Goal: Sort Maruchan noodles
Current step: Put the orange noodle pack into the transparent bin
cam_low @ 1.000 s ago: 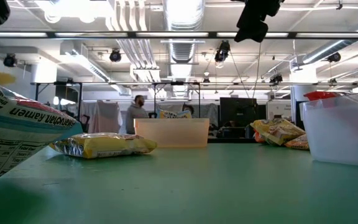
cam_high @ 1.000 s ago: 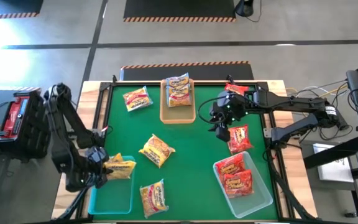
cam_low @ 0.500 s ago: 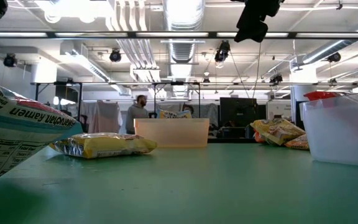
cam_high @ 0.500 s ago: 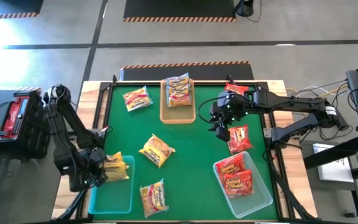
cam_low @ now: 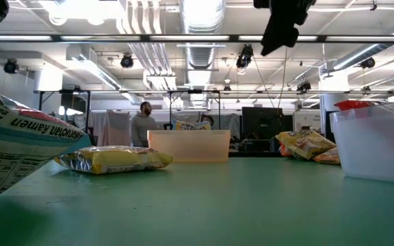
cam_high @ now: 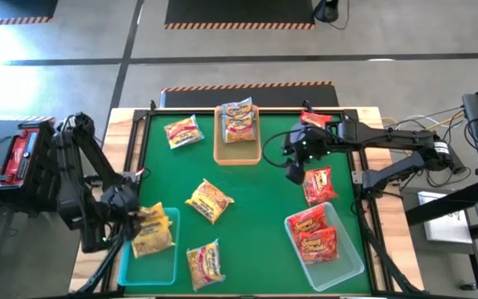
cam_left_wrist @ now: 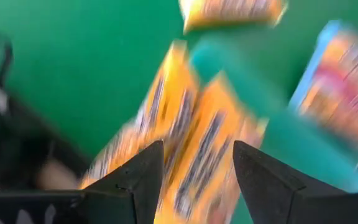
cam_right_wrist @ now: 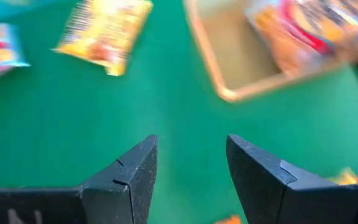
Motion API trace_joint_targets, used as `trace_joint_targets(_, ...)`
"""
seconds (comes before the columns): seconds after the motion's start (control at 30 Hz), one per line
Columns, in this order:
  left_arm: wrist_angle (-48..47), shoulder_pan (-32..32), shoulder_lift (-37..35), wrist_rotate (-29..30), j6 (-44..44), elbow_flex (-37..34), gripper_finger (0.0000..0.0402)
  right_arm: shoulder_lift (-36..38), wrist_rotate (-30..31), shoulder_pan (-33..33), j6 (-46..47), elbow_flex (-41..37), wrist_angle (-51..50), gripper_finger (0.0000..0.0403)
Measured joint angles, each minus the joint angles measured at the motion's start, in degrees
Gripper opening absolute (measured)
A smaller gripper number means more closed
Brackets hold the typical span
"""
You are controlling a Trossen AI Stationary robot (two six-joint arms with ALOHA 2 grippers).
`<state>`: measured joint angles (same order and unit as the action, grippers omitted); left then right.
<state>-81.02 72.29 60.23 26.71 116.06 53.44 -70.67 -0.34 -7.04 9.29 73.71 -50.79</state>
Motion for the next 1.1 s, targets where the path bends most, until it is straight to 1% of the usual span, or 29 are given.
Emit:
trace_joint_targets(0.07, -2.82, -0.32, 0.00, 6.00, 0.72, 1.14, 0.0176, 0.00, 2.94, -0.59, 3.24, 0.00, -2.55, 0.0178)
trace_joint_targets(0.13, -5.24, -1.30, -0.05, 9.99, 2.17, 1.52, 0.0176, 0.00, 4.44, -1.45, 7.06, 0.00, -6.00, 0.0178)
trace_joint_targets(0.2, -7.45, -2.84, -0.11, 11.62, 3.96, 1.52, 0.0176, 0.00, 4.96, -2.37, 10.52, -0.26, -9.44, 0.0178)
trace_joint_targets(0.27, -8.89, -4.58, -0.51, 11.72, 5.40, 1.28, 0.0176, 0.00, 4.97, -3.26, 13.82, -1.03, -12.85, 0.0178)
trace_joint_targets(0.37, -8.93, -7.74, -1.19, 13.21, 6.03, 0.61, 0.0176, 0.00, 4.47, -4.47, 19.64, -3.10, -17.72, 0.0178)
trace_joint_targets(0.47, -8.55, -10.61, -1.51, 17.33, 6.02, 0.43, 0.0176, 0.00, 0.74, -5.10, 24.25, -6.67, -20.56, 0.0178)
trace_joint_targets(0.6, -7.28, -13.16, -1.60, 23.22, 4.21, 0.43, 0.0176, 0.00, -3.08, -4.97, 27.17, -12.14, -20.57, 0.0178)
trace_joint_targets(0.8, -0.88, -15.26, -1.46, 27.44, -0.49, 0.43, 0.0176, 0.00, -3.31, -5.05, 29.74, -19.19, -19.57, 0.0178)
trace_joint_targets(1.0, 6.42, -16.18, -1.40, 32.20, -5.54, 0.43, 0.0176, 0.00, -7.17, -5.12, 29.95, -26.13, -11.98, 0.0178)
trace_joint_targets(1.1, 8.32, -16.33, -1.40, 32.60, -6.27, 0.45, 0.0176, 0.00, -8.64, -5.10, 29.89, -29.41, -7.34, 0.0178)
